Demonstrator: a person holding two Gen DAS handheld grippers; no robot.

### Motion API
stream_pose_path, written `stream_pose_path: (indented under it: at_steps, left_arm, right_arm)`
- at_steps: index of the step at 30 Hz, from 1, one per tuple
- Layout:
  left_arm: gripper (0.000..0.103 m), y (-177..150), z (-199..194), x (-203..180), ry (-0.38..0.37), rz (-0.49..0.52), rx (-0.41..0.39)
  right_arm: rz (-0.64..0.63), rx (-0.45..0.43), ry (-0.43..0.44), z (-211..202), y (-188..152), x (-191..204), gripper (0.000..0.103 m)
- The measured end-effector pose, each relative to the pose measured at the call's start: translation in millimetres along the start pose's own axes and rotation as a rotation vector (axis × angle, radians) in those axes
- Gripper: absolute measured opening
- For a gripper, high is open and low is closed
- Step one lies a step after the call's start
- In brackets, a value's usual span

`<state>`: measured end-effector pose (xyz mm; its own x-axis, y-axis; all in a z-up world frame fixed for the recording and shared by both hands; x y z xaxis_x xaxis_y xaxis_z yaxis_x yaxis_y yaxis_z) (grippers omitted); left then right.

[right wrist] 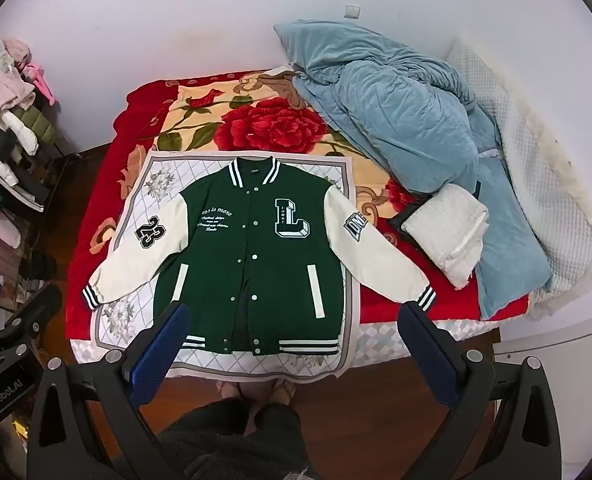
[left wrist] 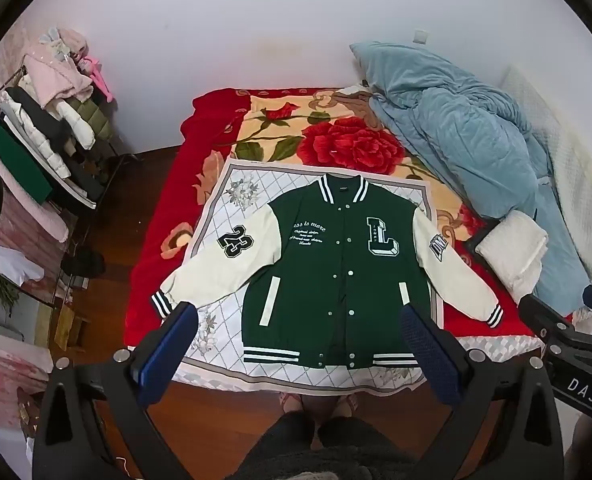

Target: Fold large clothes

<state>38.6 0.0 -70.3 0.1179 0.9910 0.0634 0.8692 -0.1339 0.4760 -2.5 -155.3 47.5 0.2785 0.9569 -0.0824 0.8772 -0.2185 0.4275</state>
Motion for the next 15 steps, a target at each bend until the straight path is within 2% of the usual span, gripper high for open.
stream_pose_path:
  at_steps: [15]
  left_arm:
    - [0.103,0.8,-1.0,0.2,0.004,0.003,-0.011]
  right_arm:
    - [0.001,-0.006,0.002,-11.9,8.0,0.9,0.103]
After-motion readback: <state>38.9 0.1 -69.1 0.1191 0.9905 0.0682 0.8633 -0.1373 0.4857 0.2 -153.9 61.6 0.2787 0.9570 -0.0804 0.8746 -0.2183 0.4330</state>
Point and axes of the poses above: each gripper's, at about its wrist camera, not at the fingertips, and z roughly the way its jaws point, x to its left, y to its top, the point moved 8 cm from there along z, roughly the way its jaws point, and after that the axes turned 5 degrees about z, right-handed, at the moved point
